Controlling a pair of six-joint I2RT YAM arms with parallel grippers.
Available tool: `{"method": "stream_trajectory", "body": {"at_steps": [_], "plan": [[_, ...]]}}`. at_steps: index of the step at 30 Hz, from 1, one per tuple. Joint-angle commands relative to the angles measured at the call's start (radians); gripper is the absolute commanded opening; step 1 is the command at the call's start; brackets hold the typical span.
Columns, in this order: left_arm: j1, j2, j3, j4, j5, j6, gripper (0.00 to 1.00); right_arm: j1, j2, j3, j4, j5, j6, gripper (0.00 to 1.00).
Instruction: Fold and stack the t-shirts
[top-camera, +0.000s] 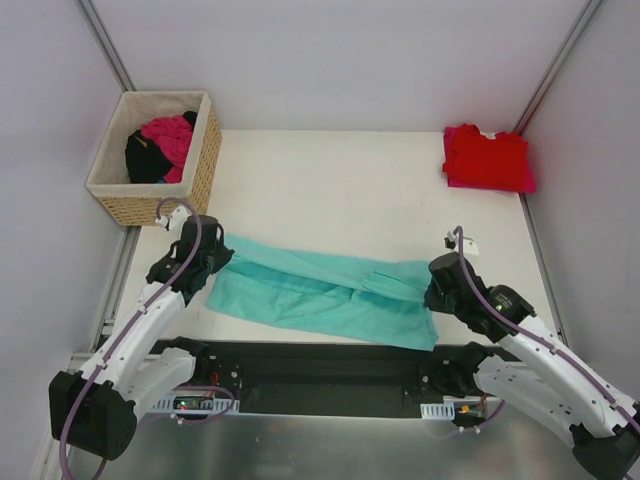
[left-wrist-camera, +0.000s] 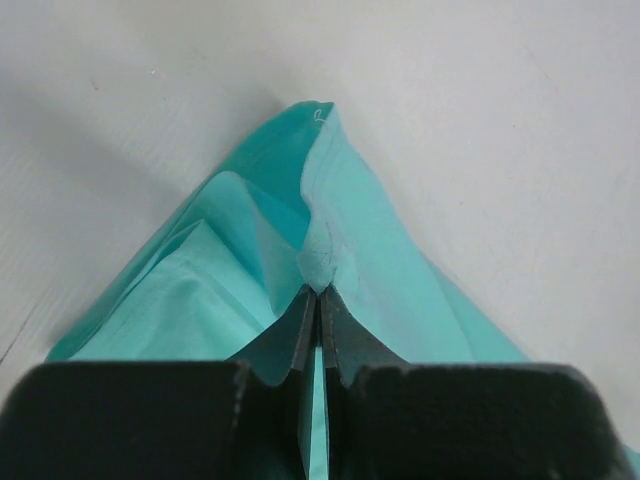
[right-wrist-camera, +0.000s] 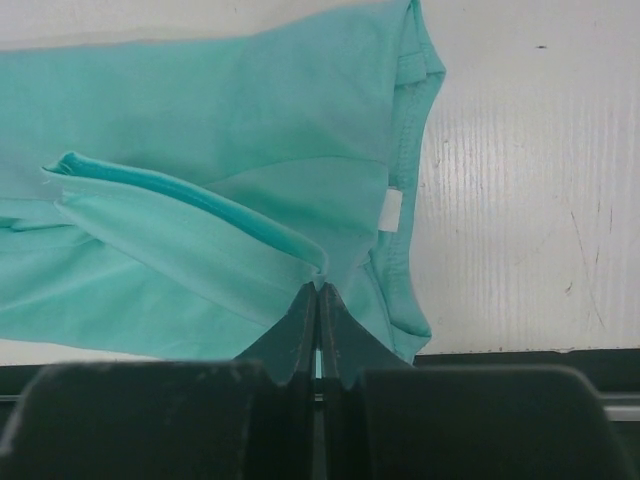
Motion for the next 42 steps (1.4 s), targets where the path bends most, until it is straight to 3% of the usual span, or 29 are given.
{"method": "stream_trajectory", "body": {"at_steps": [1,11,19,32,39,41,42], "plan": [[-0.004,-0.008,-0.040,-0.068,-0.031,0.014,0.00,0.029,-0.005,0.023,-0.033,0.031,0.032,0.01],[-0.028,0.245,-0.023,-0.048,-0.103,-0.046,0.00,0.184,-0.050,0.018,-0.119,0.069,0.140,0.01],[-0.028,0.242,0.001,-0.031,-0.122,-0.031,0.00,0.362,-0.005,-0.054,-0.107,0.104,0.276,0.01],[-0.028,0.228,-0.012,-0.028,-0.132,-0.031,0.00,0.672,0.277,0.016,-0.157,0.256,0.457,0.01],[-0.028,0.233,-0.011,-0.030,-0.129,-0.031,0.00,0.799,0.459,0.119,-0.208,0.333,0.476,0.01],[-0.028,0.231,-0.012,-0.030,-0.128,-0.029,0.00,0.831,0.527,0.165,-0.238,0.351,0.482,0.11],[-0.028,0.232,-0.014,-0.030,-0.129,-0.029,0.00,0.844,0.544,0.180,-0.251,0.373,0.497,0.37]]}}
